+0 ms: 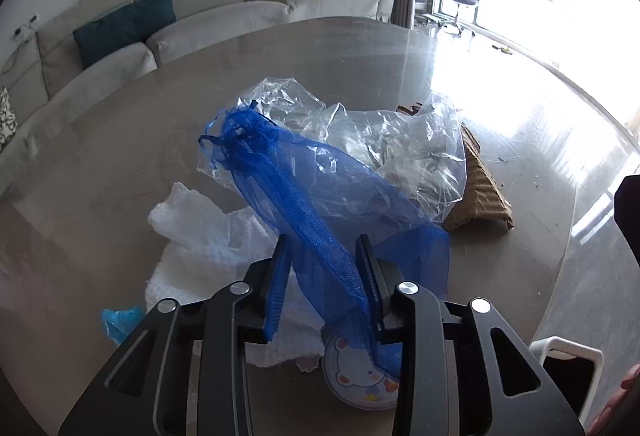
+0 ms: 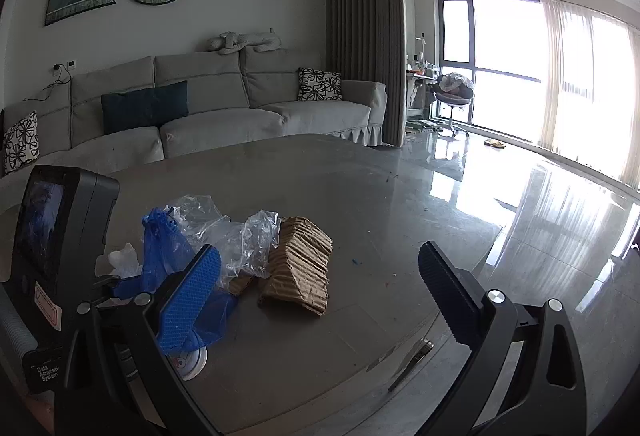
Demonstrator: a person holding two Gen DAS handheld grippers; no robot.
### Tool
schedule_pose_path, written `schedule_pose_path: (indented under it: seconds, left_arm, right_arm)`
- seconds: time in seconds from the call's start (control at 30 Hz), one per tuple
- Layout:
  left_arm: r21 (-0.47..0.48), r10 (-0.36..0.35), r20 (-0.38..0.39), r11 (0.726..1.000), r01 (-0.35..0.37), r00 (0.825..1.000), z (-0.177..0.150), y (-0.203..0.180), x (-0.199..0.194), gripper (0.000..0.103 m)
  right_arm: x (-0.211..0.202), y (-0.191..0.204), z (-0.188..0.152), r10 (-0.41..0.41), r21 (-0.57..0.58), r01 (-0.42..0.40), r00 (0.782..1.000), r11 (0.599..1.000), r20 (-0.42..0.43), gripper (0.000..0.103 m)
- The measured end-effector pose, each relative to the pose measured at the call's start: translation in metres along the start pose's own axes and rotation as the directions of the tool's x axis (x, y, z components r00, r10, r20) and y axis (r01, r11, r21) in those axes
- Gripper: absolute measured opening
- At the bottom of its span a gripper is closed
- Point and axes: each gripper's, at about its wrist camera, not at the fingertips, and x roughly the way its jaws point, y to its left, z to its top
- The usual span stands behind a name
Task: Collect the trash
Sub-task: 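Grasp the blue mesh drawstring bag with the left gripper, then grasp the clear plastic bag with the right gripper while the left holds the mesh bag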
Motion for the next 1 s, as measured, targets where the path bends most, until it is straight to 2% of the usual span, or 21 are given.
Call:
schedule_pose_path:
  seconds: [0.07, 0.13, 0.33, 0.5, 0.6, 0.77, 0.87, 0.93, 1.0]
  left_arm:
    - [-0.018, 0.016, 0.003, 1.000, -0.016, 1.000, -0.003, 0.003, -0.001, 0.009]
    - [-0.027, 0.012, 0.020, 1.000, -0.012, 1.000, -0.003, 0.005, -0.008, 0.004]
    - [-0.028, 0.036, 0.138, 0.999, -0.032, 0.990, 0.002, 0.013, -0.055, 0.003]
    - [-0.006, 0.106, 0.263, 0.994, -0.108, 0.959, -0.001, 0.019, -0.099, 0.003]
    - [0.001, 0.127, 0.299, 0.991, -0.133, 0.946, 0.000, 0.025, -0.110, 0.003]
    - [-0.037, 0.150, 0.276, 0.989, -0.145, 0.949, 0.006, 0.045, -0.106, 0.003]
    - [-0.067, 0.168, 0.275, 0.986, -0.156, 0.947, 0.009, 0.058, -0.106, 0.003]
    - [-0.076, 0.179, 0.282, 0.984, -0.164, 0.942, 0.008, 0.066, -0.110, 0.003]
    - [-0.089, 0.181, 0.287, 0.983, -0.162, 0.941, 0.009, 0.074, -0.113, 0.003]
  right_arm:
    - [-0.002, 0.000, 0.002, 0.000, 0.009, 0.000, 1.000, 1.000, 0.005, 0.098]
    - [-0.002, -0.001, 0.002, 0.003, 0.018, -0.003, 1.000, 1.000, 0.002, 0.098]
    - [0.006, 0.002, 0.000, 0.015, 0.028, -0.015, 1.000, 0.999, -0.020, 0.098]
    - [0.026, 0.016, -0.004, 0.063, 0.040, -0.061, 0.996, 0.997, -0.067, 0.098]
    - [0.040, 0.028, -0.003, 0.074, 0.051, -0.071, 0.994, 0.996, -0.079, 0.098]
    - [0.063, 0.050, 0.004, 0.086, 0.087, -0.080, 0.993, 0.993, -0.079, 0.098]
    - [0.079, 0.065, 0.009, 0.071, 0.062, -0.065, 0.992, 0.996, -0.100, 0.098]
    - [0.090, 0.073, 0.010, 0.064, 0.041, -0.059, 0.989, 0.997, -0.136, 0.098]
    - [0.103, 0.079, 0.010, 0.066, 0.018, -0.064, 0.975, 0.998, -0.210, 0.098]
